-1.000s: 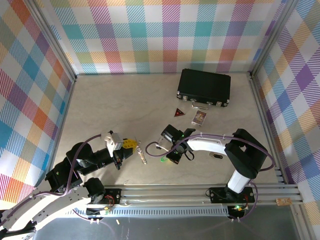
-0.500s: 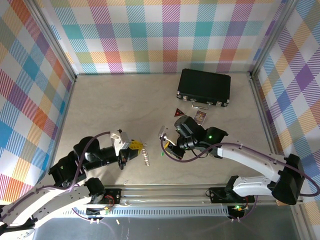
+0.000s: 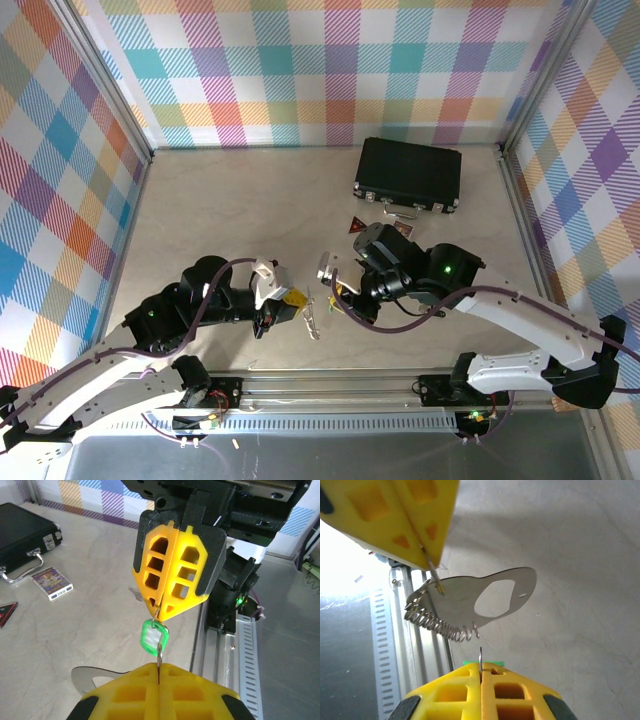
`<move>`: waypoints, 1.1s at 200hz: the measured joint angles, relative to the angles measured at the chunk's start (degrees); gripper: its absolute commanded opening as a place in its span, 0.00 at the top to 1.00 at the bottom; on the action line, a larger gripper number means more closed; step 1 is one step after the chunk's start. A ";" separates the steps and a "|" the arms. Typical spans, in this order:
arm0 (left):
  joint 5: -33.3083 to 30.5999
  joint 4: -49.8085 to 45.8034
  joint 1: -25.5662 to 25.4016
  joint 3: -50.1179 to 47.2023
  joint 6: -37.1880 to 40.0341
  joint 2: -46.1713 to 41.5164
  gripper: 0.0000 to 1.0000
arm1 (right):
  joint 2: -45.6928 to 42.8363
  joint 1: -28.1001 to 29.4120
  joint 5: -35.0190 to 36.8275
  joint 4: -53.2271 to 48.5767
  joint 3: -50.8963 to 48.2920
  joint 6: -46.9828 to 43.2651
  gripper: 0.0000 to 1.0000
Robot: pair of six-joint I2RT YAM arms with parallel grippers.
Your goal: Put the keys on the keyring
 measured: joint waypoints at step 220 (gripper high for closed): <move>3.26 0.33 -0.48 0.00 0.81 1.38 1.00 | 2.03 4.09 1.46 -0.85 4.70 0.57 1.00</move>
